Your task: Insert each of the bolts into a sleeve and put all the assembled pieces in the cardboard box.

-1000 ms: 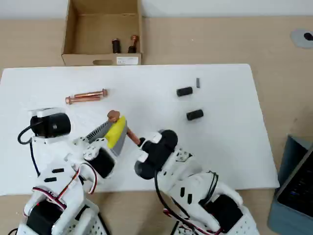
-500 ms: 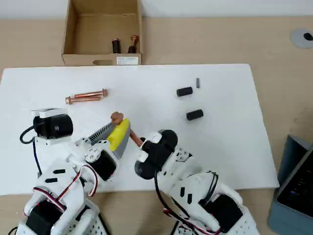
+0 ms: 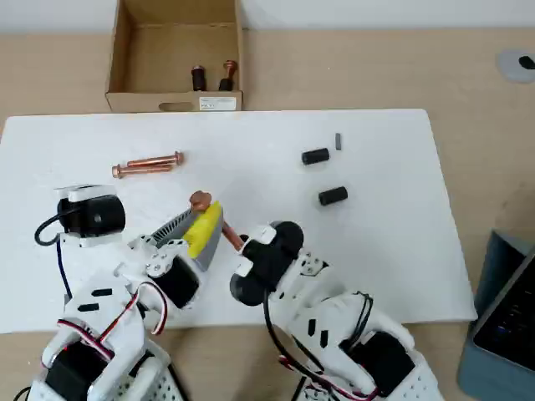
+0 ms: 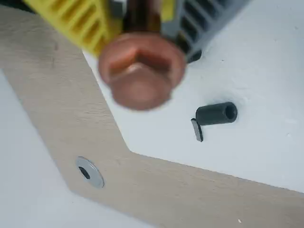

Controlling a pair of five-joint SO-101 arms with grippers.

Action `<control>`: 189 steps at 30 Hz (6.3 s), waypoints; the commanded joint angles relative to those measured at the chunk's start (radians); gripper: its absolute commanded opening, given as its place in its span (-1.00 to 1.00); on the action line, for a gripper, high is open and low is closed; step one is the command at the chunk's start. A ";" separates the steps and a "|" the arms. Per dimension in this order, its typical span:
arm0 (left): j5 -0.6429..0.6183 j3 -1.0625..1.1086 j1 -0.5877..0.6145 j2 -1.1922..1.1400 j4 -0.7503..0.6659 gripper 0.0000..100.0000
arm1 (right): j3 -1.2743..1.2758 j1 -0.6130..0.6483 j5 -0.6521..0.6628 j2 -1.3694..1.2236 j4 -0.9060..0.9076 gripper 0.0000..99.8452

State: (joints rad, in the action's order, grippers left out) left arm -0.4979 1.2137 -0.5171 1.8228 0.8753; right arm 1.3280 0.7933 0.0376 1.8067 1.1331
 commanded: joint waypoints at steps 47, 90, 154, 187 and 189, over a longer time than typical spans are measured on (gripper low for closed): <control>0.173 0.032 -0.184 -0.001 0.222 -0.66 | -0.001 0.016 0.057 0.081 -0.028 -0.98; 0.548 0.101 0.621 0.002 0.443 -1.00 | -0.128 -0.521 -0.054 0.073 0.137 -0.98; 0.614 0.408 0.637 0.001 0.265 -1.00 | -2.516 -0.332 0.362 -2.836 -0.523 -0.98; 0.615 0.408 0.637 0.001 0.265 -1.00 | -2.801 -0.334 0.404 -2.941 -0.230 -0.71; 0.614 0.408 0.637 0.001 0.265 -1.00 | -2.872 -0.343 0.404 -2.944 -0.147 -0.71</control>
State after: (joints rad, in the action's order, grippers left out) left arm 0.1128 1.6280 0.1151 1.8197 1.1531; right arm -1.4200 0.4572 0.4396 -1.1868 0.8938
